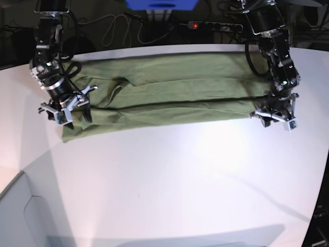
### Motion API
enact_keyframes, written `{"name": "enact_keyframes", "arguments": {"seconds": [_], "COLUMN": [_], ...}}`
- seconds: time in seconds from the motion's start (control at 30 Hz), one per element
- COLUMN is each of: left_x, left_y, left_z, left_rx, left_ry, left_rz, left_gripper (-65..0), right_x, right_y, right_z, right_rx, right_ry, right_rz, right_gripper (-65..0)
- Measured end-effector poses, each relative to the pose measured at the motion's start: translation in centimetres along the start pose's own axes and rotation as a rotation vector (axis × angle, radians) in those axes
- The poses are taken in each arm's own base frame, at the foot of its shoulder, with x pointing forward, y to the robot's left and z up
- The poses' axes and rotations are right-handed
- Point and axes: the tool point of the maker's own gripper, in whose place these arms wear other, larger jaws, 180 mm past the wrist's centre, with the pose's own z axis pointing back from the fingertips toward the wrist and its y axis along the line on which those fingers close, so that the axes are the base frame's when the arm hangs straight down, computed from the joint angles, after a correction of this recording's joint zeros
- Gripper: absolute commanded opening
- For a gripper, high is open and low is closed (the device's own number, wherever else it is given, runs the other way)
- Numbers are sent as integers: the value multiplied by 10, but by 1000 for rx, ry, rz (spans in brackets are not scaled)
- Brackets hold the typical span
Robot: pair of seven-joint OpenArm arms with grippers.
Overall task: Fold the T-shirt properly
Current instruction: 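Adjust both grippers along the folded strip's ends, pressing it flat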
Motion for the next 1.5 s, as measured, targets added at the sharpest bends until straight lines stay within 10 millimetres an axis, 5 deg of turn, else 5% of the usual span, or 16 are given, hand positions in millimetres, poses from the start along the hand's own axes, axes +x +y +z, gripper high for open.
{"name": "enact_keyframes", "arguments": {"seconds": [0.17,0.3,0.7,0.93,1.2,1.5], "left_x": [-3,-3,14,1,0,-12], "left_y": [0,-1,-6,-3,28,29], "left_z": [-1,-1,19,34,46,48], "left_rx": [1,-2,-15,-10,67,70], "left_ry": [8,9,-54,-40,-65,-38], "left_rz": [2,2,-34,-60,8,10], "left_gripper": [-455,-650,-650,-650,-650,-650], "right_x": [0,0,0,12,22,27], "right_y": [0,0,0,2,0,2], "right_z": [0,0,0,3,2,-1], "right_rx": [0,0,0,-1,-6,1], "right_ry": [0,0,0,-33,-52,-65], "right_rz": [0,0,-1,11,21,22], "right_gripper": [-302,-303,-299,-299,-264,-233]}}
